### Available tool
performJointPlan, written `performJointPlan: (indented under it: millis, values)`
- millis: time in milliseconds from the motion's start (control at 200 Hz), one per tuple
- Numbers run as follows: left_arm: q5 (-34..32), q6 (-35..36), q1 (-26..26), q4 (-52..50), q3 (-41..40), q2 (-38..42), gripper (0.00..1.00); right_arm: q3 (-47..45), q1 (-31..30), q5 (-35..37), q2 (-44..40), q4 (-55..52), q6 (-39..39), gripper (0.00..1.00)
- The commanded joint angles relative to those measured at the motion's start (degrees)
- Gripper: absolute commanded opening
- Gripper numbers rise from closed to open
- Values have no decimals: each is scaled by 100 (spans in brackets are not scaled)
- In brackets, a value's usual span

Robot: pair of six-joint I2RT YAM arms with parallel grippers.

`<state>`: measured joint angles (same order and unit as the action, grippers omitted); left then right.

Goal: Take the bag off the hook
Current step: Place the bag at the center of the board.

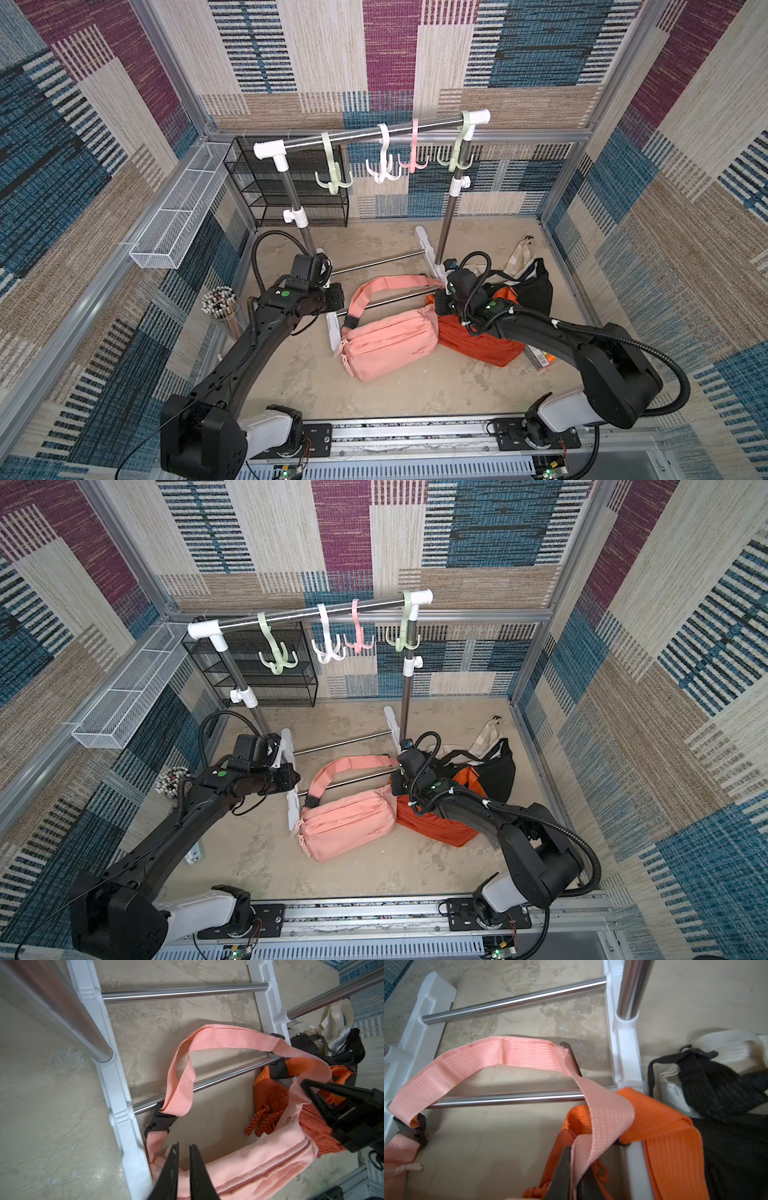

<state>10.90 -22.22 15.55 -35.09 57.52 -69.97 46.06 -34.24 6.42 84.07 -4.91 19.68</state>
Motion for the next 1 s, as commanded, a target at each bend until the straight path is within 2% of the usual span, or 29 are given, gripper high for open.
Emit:
performJointPlan:
  millis: [0,195,245,351,506,726,892,992]
  values:
    - [19,42,0,-143,52,128,16,-176,-38,-147,-216,-64,156,12]
    - [-4,51,-6,-200,119,263,16,-357,-48,-228,-440,-117,211,15]
    - [5,38,1,-200,128,290,16,-346,-48,-205,-471,-186,219,19]
    - [16,25,1,-248,158,374,16,-243,-48,-24,-652,-402,279,35]
    - [-112,34,1,-333,219,623,17,-9,-48,462,-1026,-781,387,47]
    - [-412,175,1,-387,260,1269,20,228,-42,727,-1433,-1173,393,49]
    - [-938,354,0,-339,109,1968,29,288,-46,932,-1966,-1232,414,49]
    - [-1289,475,1,-94,-171,2426,41,324,-39,1213,-2313,-1223,331,52]
